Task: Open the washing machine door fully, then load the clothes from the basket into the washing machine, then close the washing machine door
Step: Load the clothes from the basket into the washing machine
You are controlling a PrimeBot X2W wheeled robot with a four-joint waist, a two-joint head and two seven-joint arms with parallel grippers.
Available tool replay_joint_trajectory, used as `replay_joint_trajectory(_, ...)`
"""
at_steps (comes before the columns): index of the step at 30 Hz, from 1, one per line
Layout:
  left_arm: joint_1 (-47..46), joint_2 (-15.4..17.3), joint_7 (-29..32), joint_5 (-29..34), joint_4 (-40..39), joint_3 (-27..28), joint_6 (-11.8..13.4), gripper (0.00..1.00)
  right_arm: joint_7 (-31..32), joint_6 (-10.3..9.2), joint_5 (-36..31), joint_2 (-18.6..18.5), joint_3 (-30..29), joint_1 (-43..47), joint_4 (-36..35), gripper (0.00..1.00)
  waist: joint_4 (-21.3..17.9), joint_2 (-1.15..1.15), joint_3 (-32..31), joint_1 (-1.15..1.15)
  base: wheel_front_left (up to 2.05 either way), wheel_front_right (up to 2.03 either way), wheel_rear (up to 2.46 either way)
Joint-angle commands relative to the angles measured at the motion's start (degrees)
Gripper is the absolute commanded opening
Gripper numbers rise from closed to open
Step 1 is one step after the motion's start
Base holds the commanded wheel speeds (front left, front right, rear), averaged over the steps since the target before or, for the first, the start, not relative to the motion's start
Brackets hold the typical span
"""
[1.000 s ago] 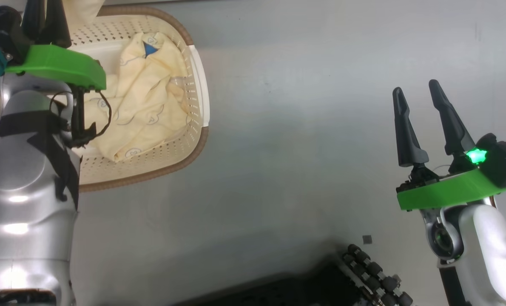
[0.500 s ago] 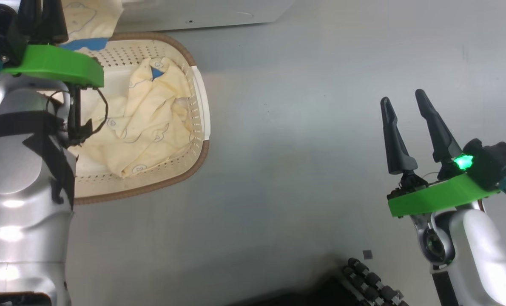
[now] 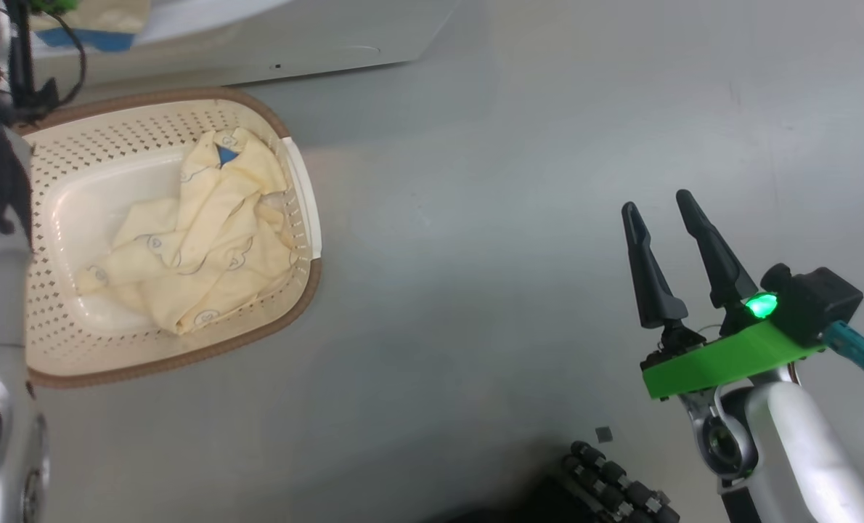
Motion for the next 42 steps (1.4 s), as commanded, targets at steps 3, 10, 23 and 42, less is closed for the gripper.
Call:
replay_joint_trajectory(3,-4.32,3.87,0.15,1.03,1.62,0.96,1.32,0.00,-0.54,-0.16,0.45,-0.24,1.52,2.27,-1.04,1.00,-1.21,0.00,0.04,0.00,0.00,0.00,0.00)
replay_joint_trajectory(10,-11.21,4.94,-0.83,1.76,9.55,0.25,2.65,0.00,-0.54,-0.16,0.31,-0.23,2.23,3.12,-0.72,1.00,-2.53,0.00,0.48,0.00,0.00,0.00,0.00)
replay_joint_trajectory(23,-21.14,6.86,-3.80,3.44,17.83,-1.71,5.97,0.00,-0.54,-0.16,0.69,-0.23,3.33,5.10,-0.49,1.00,-4.67,0.00,2.80,0.00,0.00,0.00,0.00)
replay_joint_trajectory(42,-27.48,7.33,-4.33,5.38,20.40,-6.52,6.62,0.00,-0.54,-0.16,2.80,-0.23,5.26,6.06,0.12,1.00,-6.38,0.00,4.91,0.00,0.00,0.00,0.00)
